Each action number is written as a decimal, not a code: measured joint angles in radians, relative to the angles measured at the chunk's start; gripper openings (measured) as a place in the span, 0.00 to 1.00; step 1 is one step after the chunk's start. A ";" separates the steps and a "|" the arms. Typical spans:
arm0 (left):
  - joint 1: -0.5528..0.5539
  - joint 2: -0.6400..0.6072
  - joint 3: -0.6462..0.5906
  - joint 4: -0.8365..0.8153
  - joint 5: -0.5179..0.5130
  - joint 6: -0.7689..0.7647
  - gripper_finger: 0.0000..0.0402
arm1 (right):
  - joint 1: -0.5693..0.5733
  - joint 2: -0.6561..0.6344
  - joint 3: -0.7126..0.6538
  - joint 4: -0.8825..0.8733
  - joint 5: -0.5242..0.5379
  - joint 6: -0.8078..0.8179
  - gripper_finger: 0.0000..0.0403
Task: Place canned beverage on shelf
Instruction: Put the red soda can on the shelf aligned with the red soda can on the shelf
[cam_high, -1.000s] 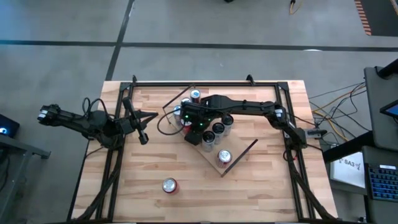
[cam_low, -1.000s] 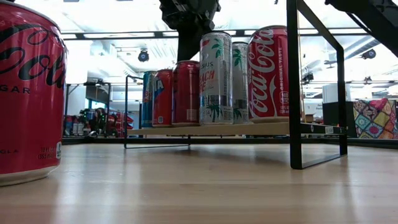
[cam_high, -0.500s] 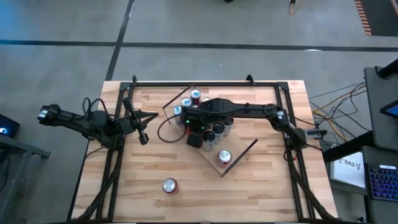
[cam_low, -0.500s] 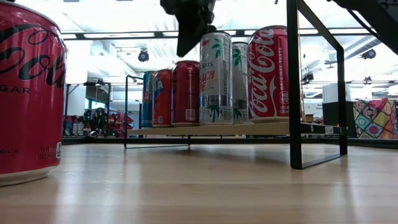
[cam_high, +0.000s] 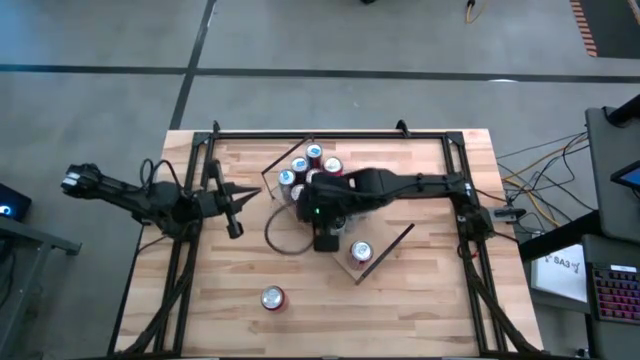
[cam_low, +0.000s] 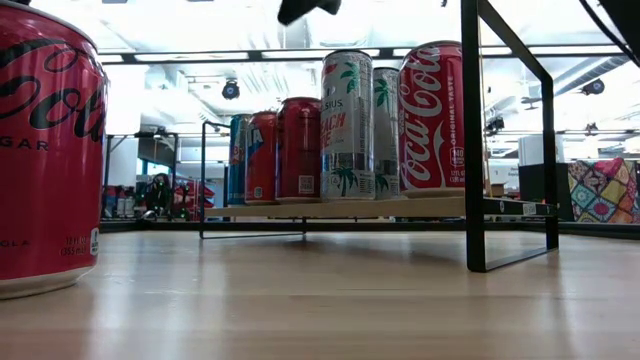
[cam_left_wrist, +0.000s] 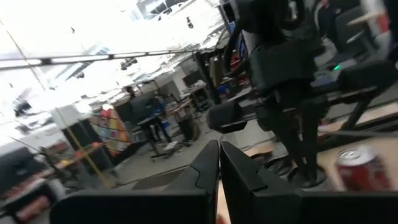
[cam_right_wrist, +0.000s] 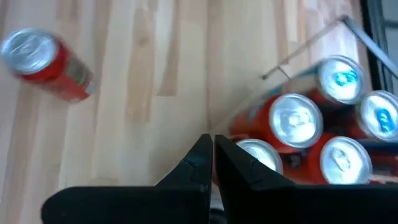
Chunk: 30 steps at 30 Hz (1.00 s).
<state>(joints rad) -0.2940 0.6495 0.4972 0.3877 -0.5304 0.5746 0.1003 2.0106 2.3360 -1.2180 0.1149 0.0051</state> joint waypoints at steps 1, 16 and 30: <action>-0.010 0.011 0.007 -0.001 0.000 -0.025 0.00 | 0.013 0.000 0.000 -0.002 0.002 -0.013 0.02; -0.322 0.158 0.094 -0.123 -0.167 -0.282 0.00 | 0.138 0.000 -0.150 0.211 0.018 -0.077 0.02; -0.509 0.260 0.093 -0.090 -0.195 -0.454 0.00 | 0.209 -0.053 -0.390 0.519 0.020 -0.084 0.02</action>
<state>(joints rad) -0.8031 0.9093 0.5904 0.2977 -0.7255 0.1204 0.3090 1.9575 1.9455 -0.6987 0.1349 -0.0792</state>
